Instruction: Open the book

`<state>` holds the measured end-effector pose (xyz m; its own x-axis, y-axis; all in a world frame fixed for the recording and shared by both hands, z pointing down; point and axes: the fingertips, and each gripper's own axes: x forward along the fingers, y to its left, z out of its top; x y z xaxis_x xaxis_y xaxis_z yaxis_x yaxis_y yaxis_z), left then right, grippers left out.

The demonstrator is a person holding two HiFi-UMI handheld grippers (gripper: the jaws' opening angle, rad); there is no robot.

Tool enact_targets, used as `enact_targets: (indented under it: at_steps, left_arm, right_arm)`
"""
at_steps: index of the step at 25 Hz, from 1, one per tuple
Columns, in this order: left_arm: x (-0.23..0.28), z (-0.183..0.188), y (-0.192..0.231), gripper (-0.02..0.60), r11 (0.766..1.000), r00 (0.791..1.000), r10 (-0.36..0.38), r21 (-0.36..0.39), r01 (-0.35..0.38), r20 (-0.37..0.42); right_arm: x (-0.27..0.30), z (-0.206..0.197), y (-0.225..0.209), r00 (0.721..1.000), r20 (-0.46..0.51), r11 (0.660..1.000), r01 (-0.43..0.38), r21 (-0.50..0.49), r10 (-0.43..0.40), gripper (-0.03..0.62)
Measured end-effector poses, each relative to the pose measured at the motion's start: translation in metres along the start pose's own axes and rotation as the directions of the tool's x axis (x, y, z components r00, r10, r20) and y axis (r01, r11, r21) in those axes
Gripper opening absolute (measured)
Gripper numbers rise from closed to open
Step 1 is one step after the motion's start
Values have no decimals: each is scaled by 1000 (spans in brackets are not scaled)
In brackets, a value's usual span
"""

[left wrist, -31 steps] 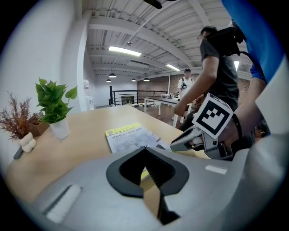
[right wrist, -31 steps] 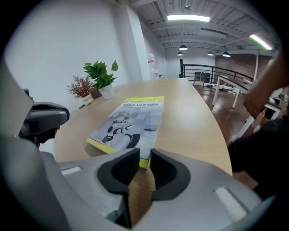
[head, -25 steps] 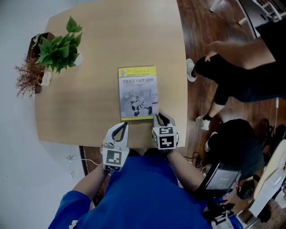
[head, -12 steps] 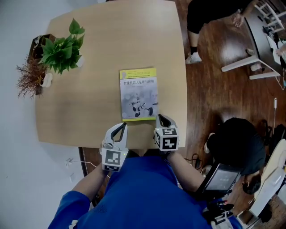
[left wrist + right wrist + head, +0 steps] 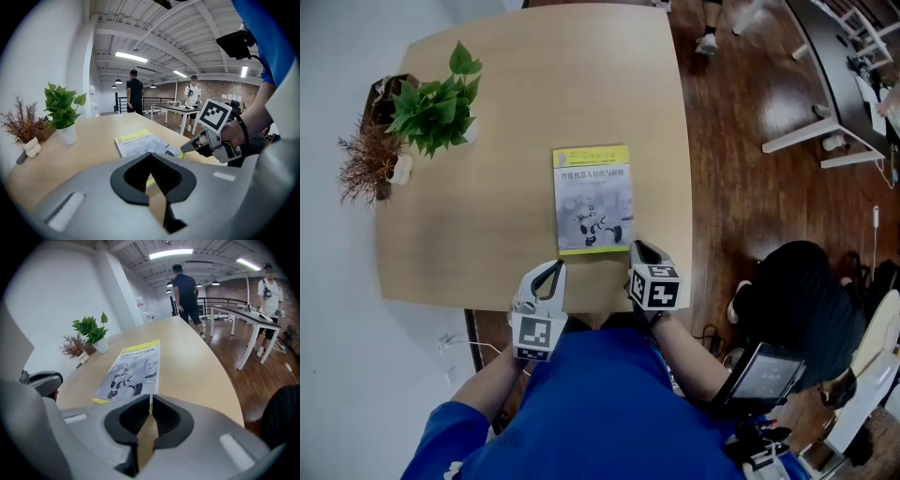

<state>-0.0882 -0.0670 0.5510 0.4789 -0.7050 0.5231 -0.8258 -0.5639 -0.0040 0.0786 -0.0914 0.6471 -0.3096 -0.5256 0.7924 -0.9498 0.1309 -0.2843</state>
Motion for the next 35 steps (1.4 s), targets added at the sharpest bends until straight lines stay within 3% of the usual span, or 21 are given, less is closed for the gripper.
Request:
enact_targets:
  at_steps: [5, 8, 11, 18, 35]
  left_arm:
    - [-3, 0, 1, 6, 1000, 1000, 0, 3, 0, 1]
    - [-4, -1, 2, 6, 1000, 1000, 1, 0, -1, 5]
    - [-6, -1, 1, 6, 1000, 1000, 2, 0, -2, 3]
    - [-9, 0, 2, 6, 1000, 1000, 7, -3, -7, 10]
    - [-19, 2, 3, 6, 1000, 999, 16, -10, -15, 36]
  right_arm:
    - [2, -9, 0, 1000, -24, 1000, 1, 11, 0, 19]
    - [5, -12, 3, 999, -35, 999, -29, 29, 30, 83]
    - [6, -13, 4, 998, -53, 1000, -26, 11, 26, 83]
    - [-6, -3, 6, 999, -28, 998, 24, -66, -26, 22]
    - [-25, 11, 28, 999, 34, 993, 11, -121, -6, 5]
